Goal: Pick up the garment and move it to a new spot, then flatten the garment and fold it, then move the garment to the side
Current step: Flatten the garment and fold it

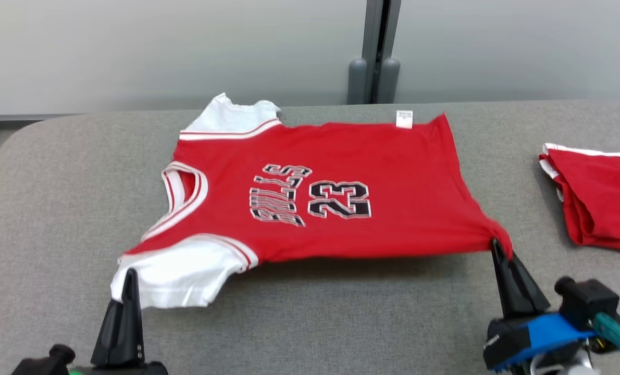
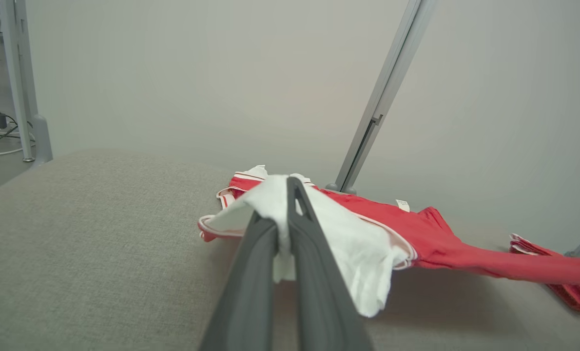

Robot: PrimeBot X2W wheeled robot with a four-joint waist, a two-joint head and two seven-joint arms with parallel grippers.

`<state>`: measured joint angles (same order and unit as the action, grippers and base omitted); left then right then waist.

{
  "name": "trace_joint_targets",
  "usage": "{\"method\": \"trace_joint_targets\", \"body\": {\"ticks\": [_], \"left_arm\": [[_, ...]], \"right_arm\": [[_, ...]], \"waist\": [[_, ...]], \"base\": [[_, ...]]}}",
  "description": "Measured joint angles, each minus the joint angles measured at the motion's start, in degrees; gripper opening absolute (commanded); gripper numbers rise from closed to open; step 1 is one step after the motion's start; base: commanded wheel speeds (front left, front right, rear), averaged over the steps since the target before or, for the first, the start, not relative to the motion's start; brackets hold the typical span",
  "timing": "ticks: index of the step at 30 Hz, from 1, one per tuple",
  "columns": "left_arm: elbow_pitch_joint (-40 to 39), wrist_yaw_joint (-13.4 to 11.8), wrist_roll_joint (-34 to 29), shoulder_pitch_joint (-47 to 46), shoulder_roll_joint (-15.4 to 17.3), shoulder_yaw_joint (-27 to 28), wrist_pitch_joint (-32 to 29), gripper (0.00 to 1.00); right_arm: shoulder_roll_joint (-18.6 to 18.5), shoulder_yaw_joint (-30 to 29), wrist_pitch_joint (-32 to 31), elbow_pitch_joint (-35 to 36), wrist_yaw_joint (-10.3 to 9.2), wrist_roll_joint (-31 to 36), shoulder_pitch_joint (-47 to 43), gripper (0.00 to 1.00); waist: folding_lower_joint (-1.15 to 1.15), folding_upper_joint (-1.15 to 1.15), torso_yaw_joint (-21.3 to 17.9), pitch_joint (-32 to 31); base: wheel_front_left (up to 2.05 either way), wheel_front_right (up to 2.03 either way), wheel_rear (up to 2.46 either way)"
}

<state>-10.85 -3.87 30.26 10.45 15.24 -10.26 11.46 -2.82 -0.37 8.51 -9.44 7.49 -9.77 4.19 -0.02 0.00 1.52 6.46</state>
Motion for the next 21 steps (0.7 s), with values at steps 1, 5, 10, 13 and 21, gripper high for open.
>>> {"method": "trace_joint_targets", "body": {"ticks": [1, 5, 10, 13, 21], "left_arm": [[-1.03, -0.26, 0.01, 1.18, 0.13, 0.0, -0.32, 0.0], [-4.31, -1.45, 0.02, 5.25, 0.65, -0.08, -1.58, 0.0], [-5.83, -2.24, 0.97, 8.9, 0.92, -0.48, -3.78, 0.0], [-3.93, -2.1, 2.08, 9.22, 0.87, -0.97, -4.44, 0.0], [4.22, 0.38, 3.76, 6.28, 0.45, -2.56, -5.44, 0.0]], "right_arm": [[0.0, -0.24, -0.8, 1.48, 0.0, -0.01, -1.6, 0.0], [0.02, -0.89, -3.64, 6.91, 0.0, -0.36, -6.69, 0.0], [0.0, -1.83, -7.26, 10.49, 0.0, -0.52, -10.5, 0.0], [-0.01, -1.58, -8.59, 9.87, 0.0, -1.52, -10.82, 0.0], [-0.01, -0.52, -11.65, 0.77, 0.0, -2.29, -8.62, 0.0]], "waist": [[0.0, 0.0, 0.12, -0.33], [0.01, 0.0, 0.31, -1.21], [0.01, 0.0, 0.27, -1.57], [0.02, 0.0, 0.09, -1.76], [0.02, 0.0, -0.38, -2.5]], "base": [[0.0, 0.0, 0.0], [0.0, 0.0, 0.0], [0.0, 0.0, 0.0], [0.0, 0.0, 0.0], [0.0, 0.0, 0.0]]}}
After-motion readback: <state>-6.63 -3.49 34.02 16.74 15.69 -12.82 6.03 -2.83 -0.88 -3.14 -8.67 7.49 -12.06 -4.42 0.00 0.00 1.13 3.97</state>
